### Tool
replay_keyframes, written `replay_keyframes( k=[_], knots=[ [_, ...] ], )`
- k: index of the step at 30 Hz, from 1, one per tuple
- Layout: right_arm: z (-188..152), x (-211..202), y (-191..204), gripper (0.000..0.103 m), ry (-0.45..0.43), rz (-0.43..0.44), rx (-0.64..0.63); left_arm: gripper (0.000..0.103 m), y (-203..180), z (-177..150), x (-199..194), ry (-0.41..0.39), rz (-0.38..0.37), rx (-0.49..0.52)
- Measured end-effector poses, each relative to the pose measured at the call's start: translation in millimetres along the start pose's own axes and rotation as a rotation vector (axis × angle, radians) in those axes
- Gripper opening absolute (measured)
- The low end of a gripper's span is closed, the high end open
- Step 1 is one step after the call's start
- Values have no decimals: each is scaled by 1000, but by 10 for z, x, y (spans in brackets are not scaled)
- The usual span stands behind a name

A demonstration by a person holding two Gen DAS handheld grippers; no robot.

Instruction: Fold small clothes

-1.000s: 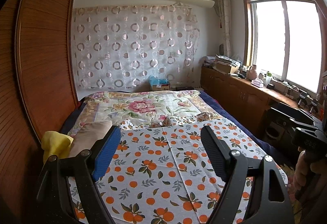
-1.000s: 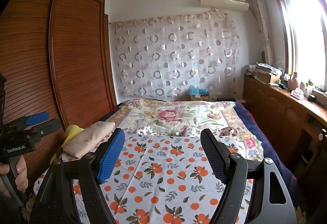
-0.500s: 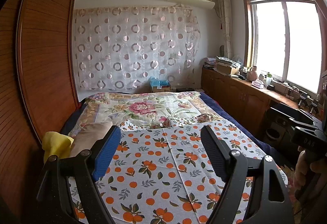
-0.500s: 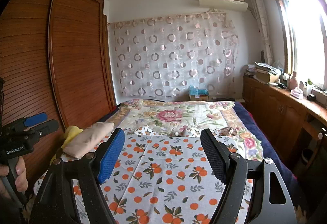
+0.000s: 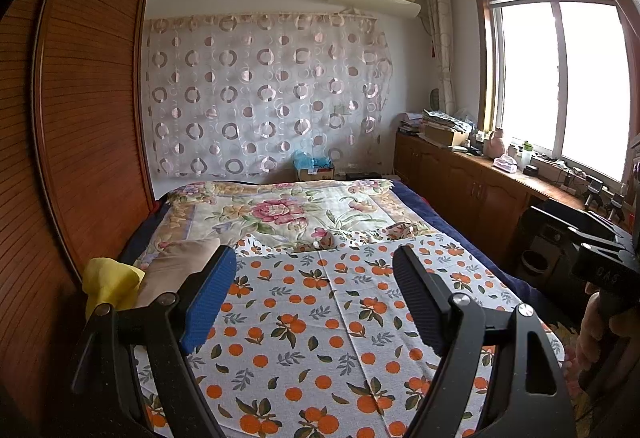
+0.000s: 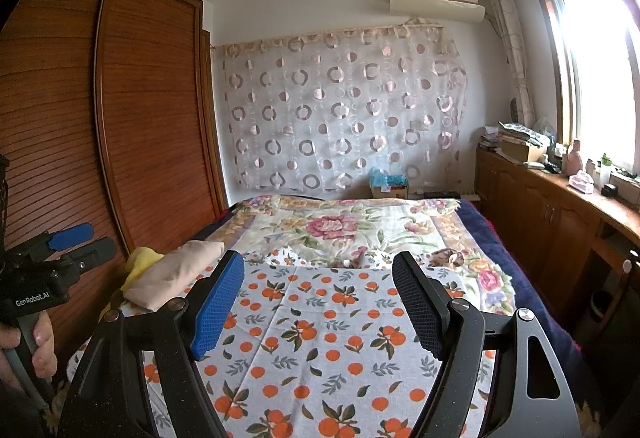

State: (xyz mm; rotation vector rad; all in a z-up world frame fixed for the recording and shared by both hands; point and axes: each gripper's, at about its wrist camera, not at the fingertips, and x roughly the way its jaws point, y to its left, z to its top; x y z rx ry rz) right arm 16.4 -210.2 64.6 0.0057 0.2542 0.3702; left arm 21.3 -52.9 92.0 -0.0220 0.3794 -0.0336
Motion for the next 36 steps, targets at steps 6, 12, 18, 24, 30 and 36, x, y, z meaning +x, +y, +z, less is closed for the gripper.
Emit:
replay_keyframes(
  k=[6, 12, 18, 24, 30, 36],
  knots=[
    [0, 4, -2, 78, 0, 1, 1, 81, -22, 13, -17, -1, -1, 0],
    [14, 6, 9, 78, 1, 1, 2, 81, -21, 6, -17, -3, 1, 0],
    [25, 10, 23, 78, 3, 2, 3, 81, -19, 0, -15, -4, 0, 0],
    [15, 10, 22, 78, 1, 1, 5, 81, -16, -8, -15, -4, -1, 0],
    [16, 27, 44, 78, -2, 2, 13, 81, -15, -18, -12, -5, 2, 1],
    [18, 45, 58, 78, -4, 0, 13, 81, -11, -28, -10, -5, 1, 0]
  ],
)
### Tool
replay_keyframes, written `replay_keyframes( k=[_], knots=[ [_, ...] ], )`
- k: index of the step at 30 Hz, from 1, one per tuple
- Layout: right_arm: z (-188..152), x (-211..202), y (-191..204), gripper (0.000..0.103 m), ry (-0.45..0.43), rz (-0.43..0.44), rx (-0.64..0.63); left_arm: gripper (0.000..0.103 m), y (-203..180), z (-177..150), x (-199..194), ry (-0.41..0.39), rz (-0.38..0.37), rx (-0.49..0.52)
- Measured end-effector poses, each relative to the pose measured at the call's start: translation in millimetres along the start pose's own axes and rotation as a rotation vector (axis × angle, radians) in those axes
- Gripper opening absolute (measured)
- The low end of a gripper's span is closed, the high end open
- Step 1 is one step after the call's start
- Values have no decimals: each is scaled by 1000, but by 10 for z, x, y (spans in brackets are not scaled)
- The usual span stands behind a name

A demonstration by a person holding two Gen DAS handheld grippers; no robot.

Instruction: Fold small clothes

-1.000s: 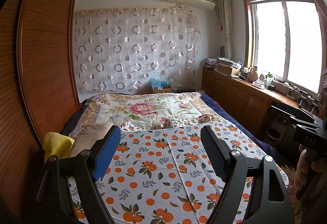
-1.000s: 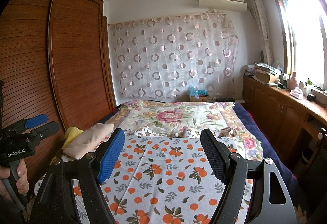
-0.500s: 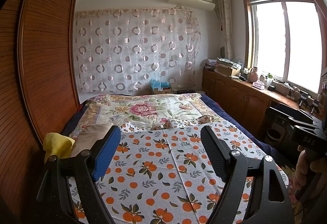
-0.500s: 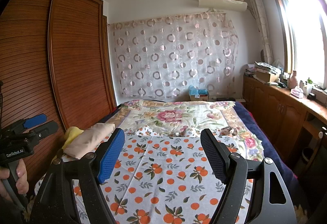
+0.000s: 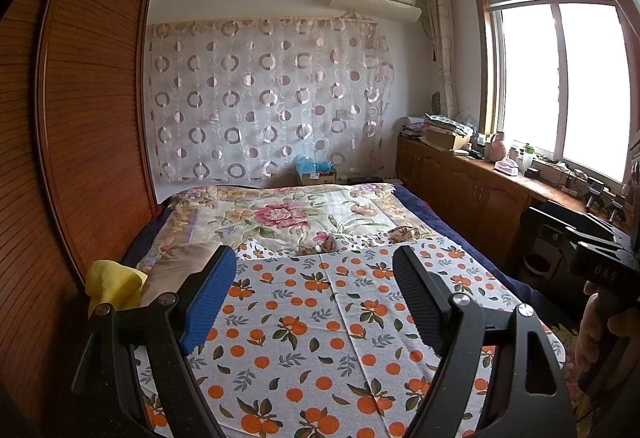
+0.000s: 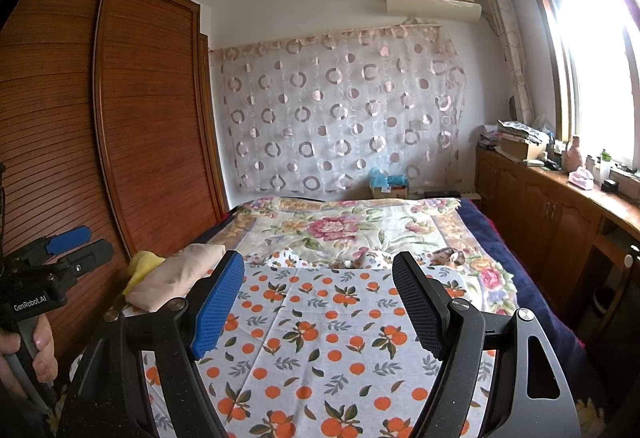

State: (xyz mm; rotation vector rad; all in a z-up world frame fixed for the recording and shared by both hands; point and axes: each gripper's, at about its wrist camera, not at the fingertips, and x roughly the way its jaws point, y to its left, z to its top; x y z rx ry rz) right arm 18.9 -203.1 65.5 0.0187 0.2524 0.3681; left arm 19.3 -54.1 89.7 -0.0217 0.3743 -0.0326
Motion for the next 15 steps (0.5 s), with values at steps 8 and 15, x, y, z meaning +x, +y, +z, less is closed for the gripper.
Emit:
replay_keyframes(
  k=[8, 15],
  knots=[
    [-19, 15, 23, 78, 2, -3, 2, 81, -1, -10, 2, 0, -1, -1],
    [-35, 0, 30, 78, 1, -2, 3, 81, -2, -17, 2, -2, 0, -1]
  ],
)
